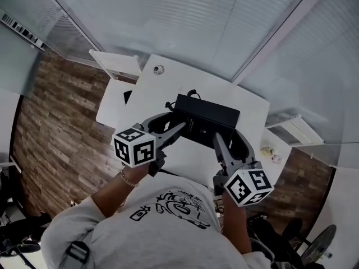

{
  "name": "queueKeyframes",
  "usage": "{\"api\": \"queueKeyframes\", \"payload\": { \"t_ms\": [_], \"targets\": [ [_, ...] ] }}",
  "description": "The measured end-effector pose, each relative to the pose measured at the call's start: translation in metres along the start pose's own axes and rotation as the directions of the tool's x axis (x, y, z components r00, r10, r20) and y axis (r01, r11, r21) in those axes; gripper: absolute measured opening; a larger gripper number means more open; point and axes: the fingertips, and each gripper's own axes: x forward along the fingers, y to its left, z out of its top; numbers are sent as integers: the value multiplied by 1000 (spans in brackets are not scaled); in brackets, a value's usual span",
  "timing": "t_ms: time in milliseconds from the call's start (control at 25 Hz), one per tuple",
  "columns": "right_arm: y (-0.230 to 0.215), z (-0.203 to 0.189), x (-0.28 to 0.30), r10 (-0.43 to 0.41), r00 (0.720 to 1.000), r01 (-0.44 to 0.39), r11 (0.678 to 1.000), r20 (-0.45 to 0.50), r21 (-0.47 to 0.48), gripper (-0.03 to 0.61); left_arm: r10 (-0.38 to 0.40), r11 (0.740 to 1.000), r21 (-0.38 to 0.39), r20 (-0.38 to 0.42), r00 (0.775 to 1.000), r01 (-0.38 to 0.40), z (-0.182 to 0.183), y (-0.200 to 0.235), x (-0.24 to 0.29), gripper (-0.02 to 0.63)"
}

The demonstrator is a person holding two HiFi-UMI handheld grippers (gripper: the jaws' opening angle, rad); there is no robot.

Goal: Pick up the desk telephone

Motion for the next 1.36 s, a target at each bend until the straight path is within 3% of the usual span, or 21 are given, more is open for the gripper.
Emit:
{"api": "queueKeyframes", "payload": {
  "t_ms": [480,1360],
  "targets": [
    [10,20,-15,20,998,-17,999,59,-41,198,-6,999,39,44,999,4,17,-21,-11,230],
    [11,17,-20,21,999,-18,998,42,-56,198,-5,999,35,40,999,3,13,-25,-15,230]
  ]
}}
